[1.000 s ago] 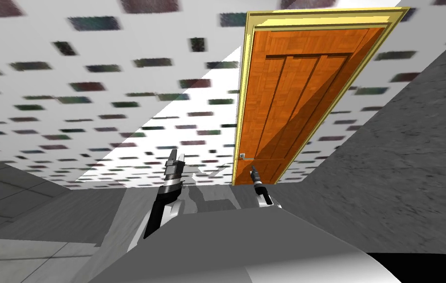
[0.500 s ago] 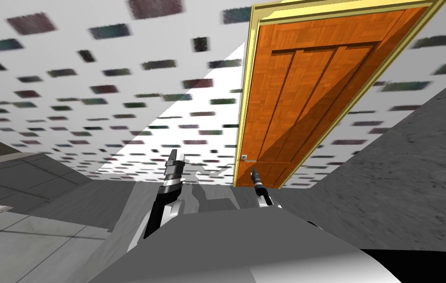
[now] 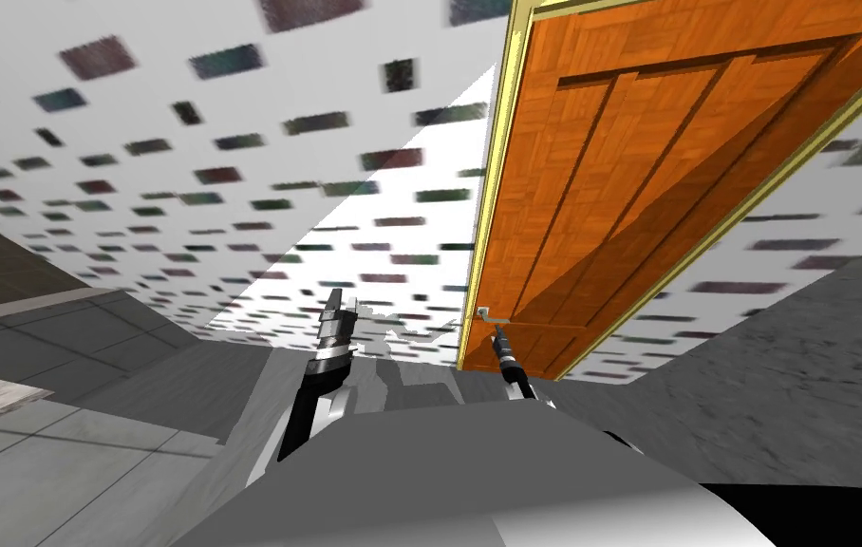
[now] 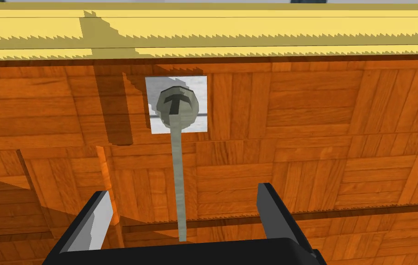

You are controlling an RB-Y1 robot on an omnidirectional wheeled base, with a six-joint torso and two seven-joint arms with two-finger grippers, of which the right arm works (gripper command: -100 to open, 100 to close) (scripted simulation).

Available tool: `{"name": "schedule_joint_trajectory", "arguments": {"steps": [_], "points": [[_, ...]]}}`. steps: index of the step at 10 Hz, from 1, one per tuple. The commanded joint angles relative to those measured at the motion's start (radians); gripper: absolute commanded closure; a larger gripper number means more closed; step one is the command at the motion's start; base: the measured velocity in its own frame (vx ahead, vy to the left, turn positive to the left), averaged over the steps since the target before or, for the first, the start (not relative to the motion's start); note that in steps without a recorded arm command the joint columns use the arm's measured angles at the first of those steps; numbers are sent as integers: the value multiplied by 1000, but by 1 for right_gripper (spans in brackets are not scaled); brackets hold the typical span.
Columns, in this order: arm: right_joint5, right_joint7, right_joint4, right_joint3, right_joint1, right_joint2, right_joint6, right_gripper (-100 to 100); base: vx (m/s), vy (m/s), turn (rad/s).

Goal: Pull the door open

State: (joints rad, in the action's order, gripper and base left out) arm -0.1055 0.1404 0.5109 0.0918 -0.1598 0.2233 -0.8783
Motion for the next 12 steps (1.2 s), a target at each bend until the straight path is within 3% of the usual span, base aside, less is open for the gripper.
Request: {"name": "schedule_joint_trajectory", "arguments": {"steps": [1, 2, 3, 4, 5, 7, 8, 9, 12], "points": [[-8, 23, 8, 9, 30, 24, -13, -100, 228, 39, 143], [-8, 23, 8, 9, 30, 24, -13, -100, 149, 10, 37], [-17, 49, -4, 21, 51, 55, -33, -100, 192, 28, 196], [-21, 60, -9, 26, 59, 67, -41, -100, 228, -6, 205], [-21, 60, 22, 26, 59, 67, -41, -100, 138, -20, 22], [-21, 60, -5, 26, 59, 67, -41, -100, 23, -3, -16], [-21, 59, 3, 26, 57, 66, -41, -100, 0, 0, 0], [-21, 59, 3, 26, 57, 66, -41, 100, 0, 0, 0], [-21, 59, 3, 26, 57, 66, -41, 100, -2, 2, 2]]}}
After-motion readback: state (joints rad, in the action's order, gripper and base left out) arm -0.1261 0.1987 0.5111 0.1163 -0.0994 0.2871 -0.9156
